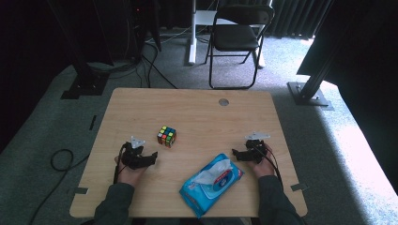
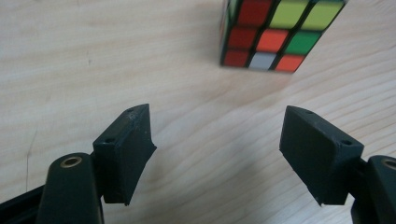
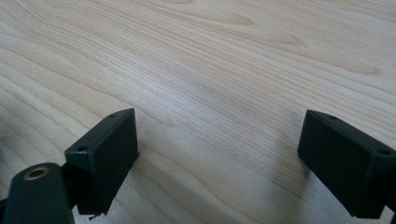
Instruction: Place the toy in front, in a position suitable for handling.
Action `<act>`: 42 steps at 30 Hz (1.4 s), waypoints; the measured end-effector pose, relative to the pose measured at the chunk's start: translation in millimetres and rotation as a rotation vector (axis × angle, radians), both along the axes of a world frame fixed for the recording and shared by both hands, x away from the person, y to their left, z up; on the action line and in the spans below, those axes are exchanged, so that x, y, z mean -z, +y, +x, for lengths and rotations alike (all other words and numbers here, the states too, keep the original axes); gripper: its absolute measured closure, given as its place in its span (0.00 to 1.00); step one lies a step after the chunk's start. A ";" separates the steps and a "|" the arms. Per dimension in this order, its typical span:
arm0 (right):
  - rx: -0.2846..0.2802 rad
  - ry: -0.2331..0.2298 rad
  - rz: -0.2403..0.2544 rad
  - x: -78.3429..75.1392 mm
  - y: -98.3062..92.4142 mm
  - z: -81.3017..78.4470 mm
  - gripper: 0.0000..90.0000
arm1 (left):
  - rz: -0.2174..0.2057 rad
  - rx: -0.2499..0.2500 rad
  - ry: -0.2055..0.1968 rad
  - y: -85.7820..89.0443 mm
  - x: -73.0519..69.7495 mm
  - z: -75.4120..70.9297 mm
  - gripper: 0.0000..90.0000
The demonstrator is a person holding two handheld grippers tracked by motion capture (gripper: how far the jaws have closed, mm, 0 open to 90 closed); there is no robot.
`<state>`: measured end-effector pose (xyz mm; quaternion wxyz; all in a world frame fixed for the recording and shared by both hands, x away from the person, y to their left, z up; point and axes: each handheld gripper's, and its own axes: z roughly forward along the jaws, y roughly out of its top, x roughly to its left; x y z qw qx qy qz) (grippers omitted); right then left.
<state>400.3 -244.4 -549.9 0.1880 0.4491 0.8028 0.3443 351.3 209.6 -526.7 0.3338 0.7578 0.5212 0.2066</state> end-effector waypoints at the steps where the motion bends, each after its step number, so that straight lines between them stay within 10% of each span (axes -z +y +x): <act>1: 0.000 0.000 0.000 0.0 0.0 0.0 0.13 | 0.004 0.003 -0.008 -0.5 -2.2 0.7 0.28; 42: -0.001 -0.001 -0.001 0.0 -0.1 0.0 0.13 | -0.006 0.048 -0.059 -46.5 -26.4 35.8 0.18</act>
